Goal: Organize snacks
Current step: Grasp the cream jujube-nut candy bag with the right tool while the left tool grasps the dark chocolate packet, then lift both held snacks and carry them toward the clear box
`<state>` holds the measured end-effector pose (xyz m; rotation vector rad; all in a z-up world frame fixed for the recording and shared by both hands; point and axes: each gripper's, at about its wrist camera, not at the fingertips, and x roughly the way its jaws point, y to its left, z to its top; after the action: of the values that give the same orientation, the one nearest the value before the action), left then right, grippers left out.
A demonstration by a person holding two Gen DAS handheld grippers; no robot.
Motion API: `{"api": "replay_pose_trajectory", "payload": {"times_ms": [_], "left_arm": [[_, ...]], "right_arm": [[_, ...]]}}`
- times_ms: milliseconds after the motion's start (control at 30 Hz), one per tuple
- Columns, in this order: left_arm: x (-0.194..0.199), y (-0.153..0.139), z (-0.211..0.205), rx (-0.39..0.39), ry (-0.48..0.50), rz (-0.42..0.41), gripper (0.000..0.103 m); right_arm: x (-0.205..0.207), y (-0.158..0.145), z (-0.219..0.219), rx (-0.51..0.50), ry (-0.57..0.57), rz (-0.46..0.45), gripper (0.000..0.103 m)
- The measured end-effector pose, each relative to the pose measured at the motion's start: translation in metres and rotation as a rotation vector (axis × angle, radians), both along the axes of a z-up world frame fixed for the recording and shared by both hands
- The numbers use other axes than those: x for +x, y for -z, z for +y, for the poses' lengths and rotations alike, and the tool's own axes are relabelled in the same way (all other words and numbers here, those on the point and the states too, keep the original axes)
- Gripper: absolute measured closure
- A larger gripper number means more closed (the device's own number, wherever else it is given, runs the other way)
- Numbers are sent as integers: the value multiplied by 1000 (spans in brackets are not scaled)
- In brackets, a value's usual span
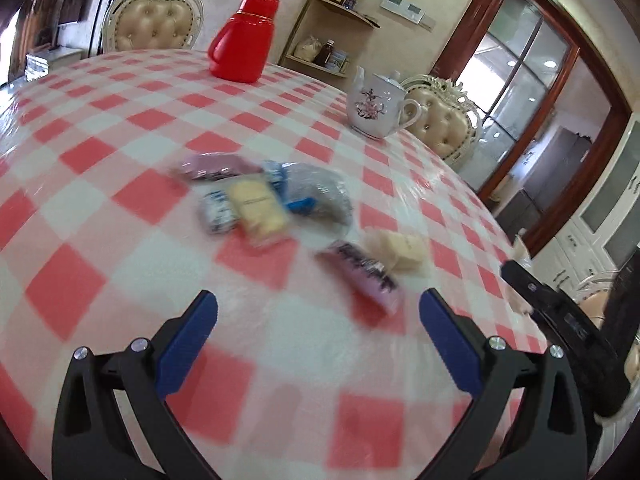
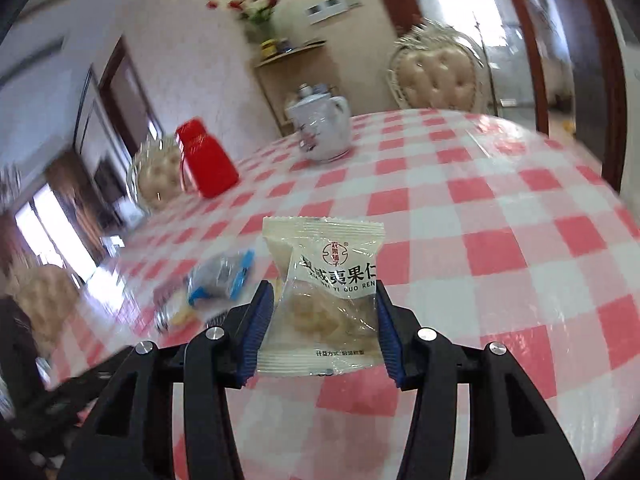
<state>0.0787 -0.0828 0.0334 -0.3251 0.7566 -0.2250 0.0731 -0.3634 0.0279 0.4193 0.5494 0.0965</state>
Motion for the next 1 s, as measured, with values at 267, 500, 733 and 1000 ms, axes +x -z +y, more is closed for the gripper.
{"api": "replay_pose_trajectory", "payload": {"times_ms": [267, 500, 733, 1000], "left_arm": [[68, 25, -72, 170, -12, 168, 5], [59, 25, -71, 237, 93, 158, 79], [22, 8, -25, 184, 83, 79, 79], [-16, 7, 8, 119, 32, 40, 79]], "right_arm": [[-2, 4, -12, 25, 40, -2, 54], [-1, 6, -8, -9, 29, -10, 54], [2, 9, -6, -28, 23, -5, 54], [6, 17, -10, 72, -17, 34, 54]]}}
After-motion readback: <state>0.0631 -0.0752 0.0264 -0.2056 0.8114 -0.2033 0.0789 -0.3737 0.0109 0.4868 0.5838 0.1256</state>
